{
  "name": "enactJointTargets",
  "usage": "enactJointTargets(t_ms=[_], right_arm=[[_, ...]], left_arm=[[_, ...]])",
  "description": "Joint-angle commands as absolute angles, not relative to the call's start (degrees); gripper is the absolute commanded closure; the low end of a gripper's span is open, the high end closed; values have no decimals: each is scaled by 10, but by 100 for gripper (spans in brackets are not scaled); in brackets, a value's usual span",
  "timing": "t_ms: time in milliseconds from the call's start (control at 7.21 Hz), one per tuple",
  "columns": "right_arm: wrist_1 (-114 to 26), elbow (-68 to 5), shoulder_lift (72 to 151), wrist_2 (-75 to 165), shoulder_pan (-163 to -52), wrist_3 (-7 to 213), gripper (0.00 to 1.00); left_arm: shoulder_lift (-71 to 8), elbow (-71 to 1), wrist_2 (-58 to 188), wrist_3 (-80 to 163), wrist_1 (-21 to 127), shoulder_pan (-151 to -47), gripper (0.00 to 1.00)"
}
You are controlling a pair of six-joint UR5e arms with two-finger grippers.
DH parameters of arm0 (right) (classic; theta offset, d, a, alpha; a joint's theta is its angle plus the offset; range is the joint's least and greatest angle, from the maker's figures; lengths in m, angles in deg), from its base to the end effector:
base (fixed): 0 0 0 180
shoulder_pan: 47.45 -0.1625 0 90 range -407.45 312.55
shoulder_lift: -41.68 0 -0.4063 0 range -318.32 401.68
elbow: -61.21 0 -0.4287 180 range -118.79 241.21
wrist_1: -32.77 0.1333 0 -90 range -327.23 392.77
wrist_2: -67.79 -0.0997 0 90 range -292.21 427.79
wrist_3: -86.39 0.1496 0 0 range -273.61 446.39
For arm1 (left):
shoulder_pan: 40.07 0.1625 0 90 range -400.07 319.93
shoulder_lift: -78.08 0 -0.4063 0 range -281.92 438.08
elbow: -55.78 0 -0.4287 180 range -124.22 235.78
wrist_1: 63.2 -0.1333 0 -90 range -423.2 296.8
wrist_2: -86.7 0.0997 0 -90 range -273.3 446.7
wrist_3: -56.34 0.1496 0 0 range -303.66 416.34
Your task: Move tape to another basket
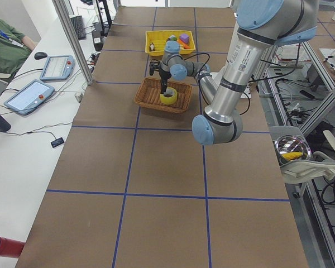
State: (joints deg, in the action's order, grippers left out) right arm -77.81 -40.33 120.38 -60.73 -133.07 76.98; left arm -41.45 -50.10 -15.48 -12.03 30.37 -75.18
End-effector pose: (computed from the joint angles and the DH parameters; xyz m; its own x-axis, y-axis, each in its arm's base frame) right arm -0.0042 -0.5803 0.5075 0.7553 -0.2460 0.6075 0.2025 0.9691 0.1406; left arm 0.4953 -0.4726 0.2315 0.6583 -0.0224 -0.7524 0.2037 0.9676 0.1494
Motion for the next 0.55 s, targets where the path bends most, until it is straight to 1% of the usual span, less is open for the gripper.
enactJointTargets(t_ms=[0, 139, 277, 416], right_arm=[[-769, -409, 1213, -611, -1338, 777, 0], [-768, -410, 1224, -612, -1339, 766, 0], [-758, -404, 1228, -611, -1339, 768, 0], [-746, -404, 1230, -611, -1342, 772, 0]], left_arm=[[-404, -535, -161, 76, 163, -869, 2], [-368, -534, -228, 103, 166, -947, 2], [-314, -530, -277, 123, 194, -1020, 2], [-233, -529, -314, 220, 245, -1070, 2]])
